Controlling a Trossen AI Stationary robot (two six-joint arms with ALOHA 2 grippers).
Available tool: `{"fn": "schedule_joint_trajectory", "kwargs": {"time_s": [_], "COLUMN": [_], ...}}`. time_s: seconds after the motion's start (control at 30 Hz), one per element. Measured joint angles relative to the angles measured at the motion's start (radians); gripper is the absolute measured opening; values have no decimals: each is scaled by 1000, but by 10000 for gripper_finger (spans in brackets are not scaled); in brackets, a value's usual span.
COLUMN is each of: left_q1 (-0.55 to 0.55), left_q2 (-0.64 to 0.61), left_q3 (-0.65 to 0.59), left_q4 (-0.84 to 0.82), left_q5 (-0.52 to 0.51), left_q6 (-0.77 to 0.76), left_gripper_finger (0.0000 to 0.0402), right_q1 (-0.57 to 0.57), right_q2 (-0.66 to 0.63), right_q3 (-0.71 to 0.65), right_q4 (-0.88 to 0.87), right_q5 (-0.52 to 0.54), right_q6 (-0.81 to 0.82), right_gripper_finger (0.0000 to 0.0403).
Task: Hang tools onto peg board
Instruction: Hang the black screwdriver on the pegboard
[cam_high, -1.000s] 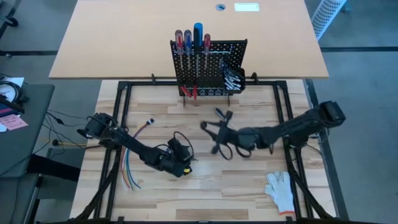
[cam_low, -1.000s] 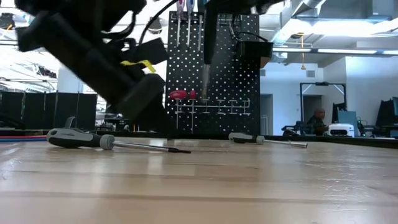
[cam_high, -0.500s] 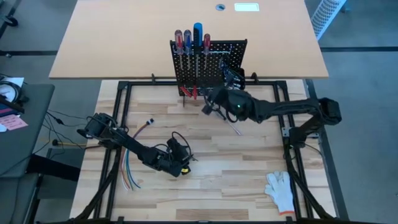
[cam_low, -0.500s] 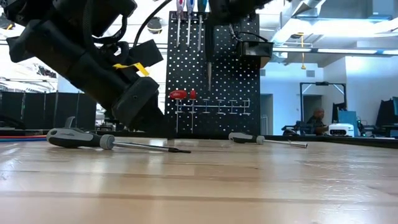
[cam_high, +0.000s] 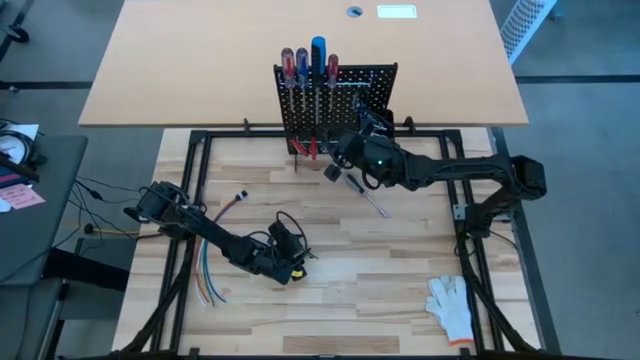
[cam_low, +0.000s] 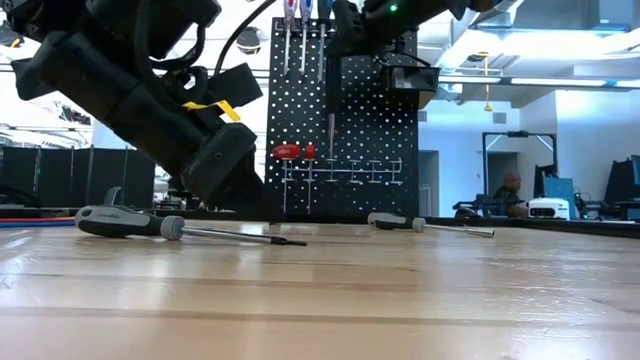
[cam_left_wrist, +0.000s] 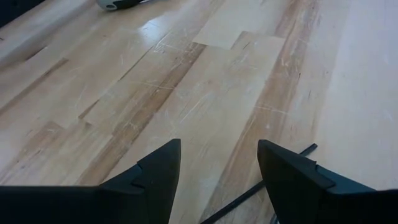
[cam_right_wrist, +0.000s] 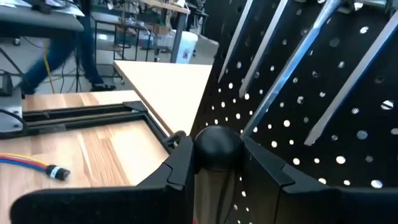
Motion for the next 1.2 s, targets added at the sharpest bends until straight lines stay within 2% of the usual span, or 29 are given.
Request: {"fn": "schedule_joint_trajectory", "kwargs": {"time_s": [0.53,1.2], "left_q1": [0,0], "left_q2": [0,0], "left_q3": [0,1], "left_q4": [7,7], "left_q5": [1,8], "left_q6": [0,0], "left_gripper_finger": [207,207], "right_q1": [-67,-90], "right_q2": [92,90], "right_q3": [3,2], "right_q4": [-7,-28], "right_q5": [-59,-59], "right_q6": [98,141], "right_gripper_finger": [96,120]}}
